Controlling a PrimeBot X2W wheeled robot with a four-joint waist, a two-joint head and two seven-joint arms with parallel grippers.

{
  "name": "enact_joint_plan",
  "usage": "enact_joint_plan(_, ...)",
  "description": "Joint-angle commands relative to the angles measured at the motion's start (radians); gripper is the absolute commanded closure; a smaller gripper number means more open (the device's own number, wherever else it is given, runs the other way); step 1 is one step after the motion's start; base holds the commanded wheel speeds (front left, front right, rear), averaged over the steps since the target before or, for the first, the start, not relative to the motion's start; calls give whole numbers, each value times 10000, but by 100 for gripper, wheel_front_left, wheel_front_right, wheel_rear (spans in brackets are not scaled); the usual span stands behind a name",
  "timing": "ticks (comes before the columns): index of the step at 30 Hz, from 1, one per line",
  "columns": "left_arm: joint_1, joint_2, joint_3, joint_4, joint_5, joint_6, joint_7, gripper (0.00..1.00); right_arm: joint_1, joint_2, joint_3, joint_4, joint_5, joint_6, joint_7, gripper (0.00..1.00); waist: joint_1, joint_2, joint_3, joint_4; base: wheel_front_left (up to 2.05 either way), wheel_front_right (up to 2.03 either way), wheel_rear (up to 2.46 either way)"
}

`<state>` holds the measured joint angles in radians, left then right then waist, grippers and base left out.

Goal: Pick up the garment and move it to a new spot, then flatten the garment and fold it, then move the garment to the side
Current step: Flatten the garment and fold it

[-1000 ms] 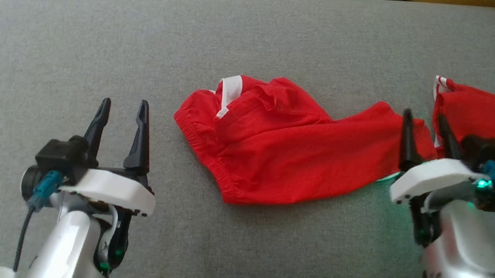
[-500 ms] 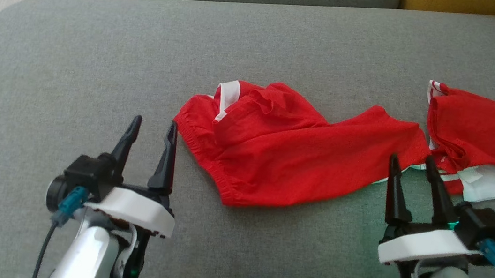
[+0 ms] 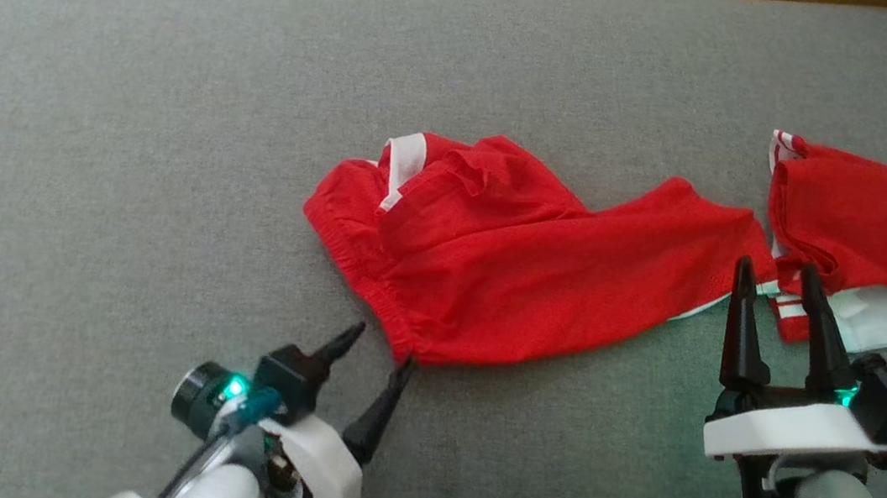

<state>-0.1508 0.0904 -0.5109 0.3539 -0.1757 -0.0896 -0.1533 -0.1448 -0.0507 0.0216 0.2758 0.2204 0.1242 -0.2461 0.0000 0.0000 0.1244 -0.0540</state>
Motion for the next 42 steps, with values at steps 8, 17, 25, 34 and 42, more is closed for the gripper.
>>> enact_joint_plan(8, -788, 691, -640, 281, 698, -221, 408, 0, -423, 4, 207, -323, 165, 65, 8, 0, 0, 0, 202, -217, 0, 0, 0)
enact_joint_plan(17, -1341, 699, -1019, 894, 1096, -140, 28, 0, -620, 4, 231, -279, 247, 65, -23, 0, 0, 0, 399, -592, 0, 0, 0)
enact_joint_plan(25, -1739, 455, -1178, 1466, 1026, -146, -263, 0, -701, 5, 158, -209, 265, 65, -50, 0, 0, 0, 561, -812, 0, 0, 0)
enact_joint_plan(34, -1782, 265, -910, 1264, 144, -244, -583, 100, -696, 5, -1, 59, 161, 65, -49, 0, 0, 0, 439, -767, 0, 0, 0)
enact_joint_plan(42, -1713, 434, -265, 391, -828, -260, -460, 100, -640, 5, 52, 490, 87, 65, 552, 0, 0, 0, 124, -505, 0, 0, 0)
